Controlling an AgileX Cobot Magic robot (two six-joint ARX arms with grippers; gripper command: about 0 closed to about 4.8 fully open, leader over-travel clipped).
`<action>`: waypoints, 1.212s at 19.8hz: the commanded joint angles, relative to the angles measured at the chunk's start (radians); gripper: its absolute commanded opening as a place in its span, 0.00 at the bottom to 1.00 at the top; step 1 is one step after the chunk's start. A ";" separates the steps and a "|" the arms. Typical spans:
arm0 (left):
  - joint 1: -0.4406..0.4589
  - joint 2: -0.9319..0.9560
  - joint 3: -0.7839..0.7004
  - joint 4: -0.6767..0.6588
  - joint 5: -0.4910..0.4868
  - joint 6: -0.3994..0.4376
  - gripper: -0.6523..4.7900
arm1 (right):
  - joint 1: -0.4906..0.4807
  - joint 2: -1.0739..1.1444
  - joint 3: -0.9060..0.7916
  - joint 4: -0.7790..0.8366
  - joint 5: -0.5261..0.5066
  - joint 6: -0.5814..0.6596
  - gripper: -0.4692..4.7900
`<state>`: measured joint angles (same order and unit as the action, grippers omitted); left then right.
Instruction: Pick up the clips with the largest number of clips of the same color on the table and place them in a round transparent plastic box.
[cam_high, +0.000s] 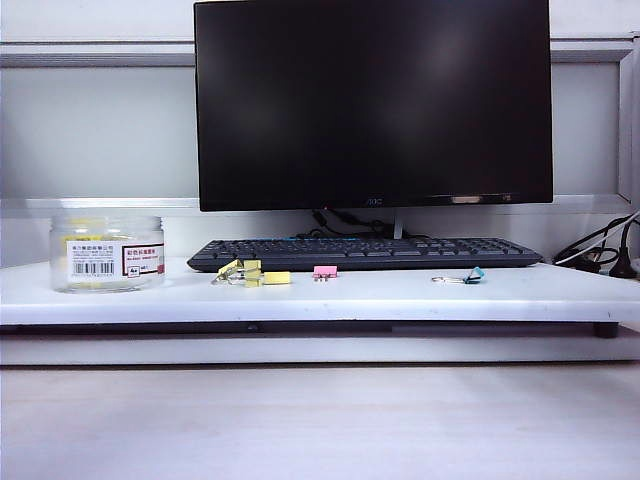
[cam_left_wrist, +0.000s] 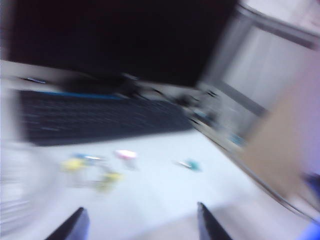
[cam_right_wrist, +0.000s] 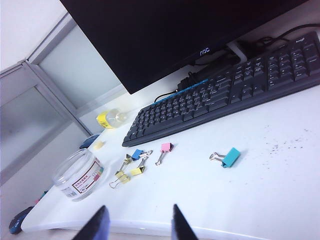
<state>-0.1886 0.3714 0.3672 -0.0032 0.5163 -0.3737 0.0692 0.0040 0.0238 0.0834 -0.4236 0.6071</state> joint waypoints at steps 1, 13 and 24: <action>-0.132 0.165 0.090 -0.007 -0.022 0.112 0.65 | 0.000 -0.002 0.005 -0.003 -0.005 -0.006 0.40; -0.332 1.050 0.567 -0.219 -0.336 0.511 0.65 | 0.002 -0.002 0.005 -0.089 -0.025 -0.016 0.40; -0.332 1.247 0.610 -0.090 -0.474 0.651 0.65 | 0.000 -0.002 0.005 -0.109 -0.024 -0.039 0.40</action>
<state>-0.5190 1.6180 0.9710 -0.1310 0.0406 0.2592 0.0696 0.0040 0.0238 -0.0372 -0.4438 0.5747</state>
